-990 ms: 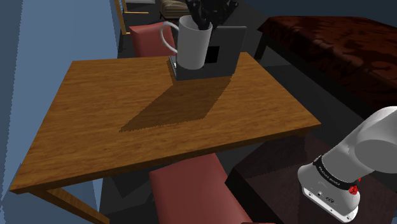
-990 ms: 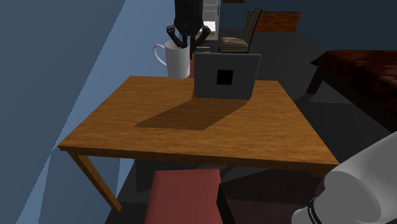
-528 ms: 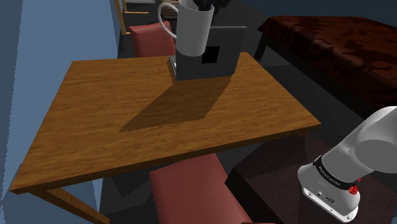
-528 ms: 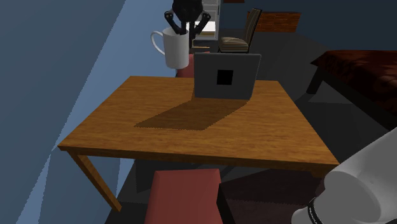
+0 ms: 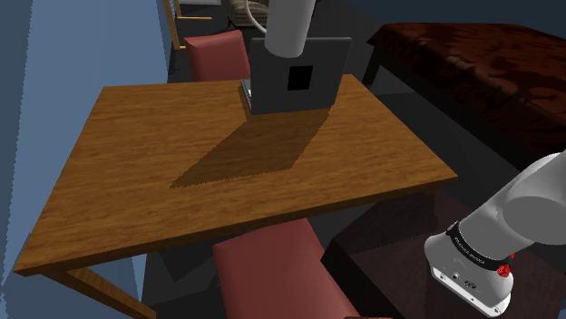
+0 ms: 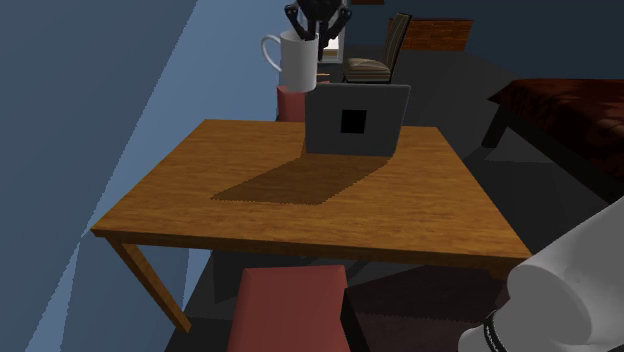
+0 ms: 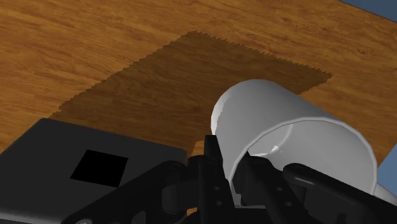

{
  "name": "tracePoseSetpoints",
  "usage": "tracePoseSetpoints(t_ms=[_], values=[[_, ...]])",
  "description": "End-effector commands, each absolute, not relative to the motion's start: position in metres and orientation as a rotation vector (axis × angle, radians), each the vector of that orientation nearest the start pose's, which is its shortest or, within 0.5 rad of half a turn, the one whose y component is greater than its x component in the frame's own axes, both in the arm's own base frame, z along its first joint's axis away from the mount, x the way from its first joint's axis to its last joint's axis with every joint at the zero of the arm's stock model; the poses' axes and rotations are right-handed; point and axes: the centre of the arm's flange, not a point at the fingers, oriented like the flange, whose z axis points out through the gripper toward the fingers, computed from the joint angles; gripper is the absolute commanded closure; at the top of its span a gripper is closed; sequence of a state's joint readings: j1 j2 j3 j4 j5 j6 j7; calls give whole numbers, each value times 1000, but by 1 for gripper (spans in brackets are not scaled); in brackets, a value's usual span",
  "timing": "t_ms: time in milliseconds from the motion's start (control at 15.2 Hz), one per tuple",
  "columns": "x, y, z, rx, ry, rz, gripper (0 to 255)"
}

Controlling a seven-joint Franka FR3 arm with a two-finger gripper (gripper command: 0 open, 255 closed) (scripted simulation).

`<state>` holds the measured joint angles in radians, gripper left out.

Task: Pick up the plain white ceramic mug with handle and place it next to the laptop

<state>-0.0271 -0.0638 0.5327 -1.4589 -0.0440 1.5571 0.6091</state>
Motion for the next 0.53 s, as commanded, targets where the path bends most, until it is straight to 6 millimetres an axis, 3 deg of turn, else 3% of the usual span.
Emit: tracePoseSetpoints(t_ms=[0, 462], values=[[475, 241, 705, -3110, 163, -266, 255], [524, 163, 705, -3110, 163, -266, 255]])
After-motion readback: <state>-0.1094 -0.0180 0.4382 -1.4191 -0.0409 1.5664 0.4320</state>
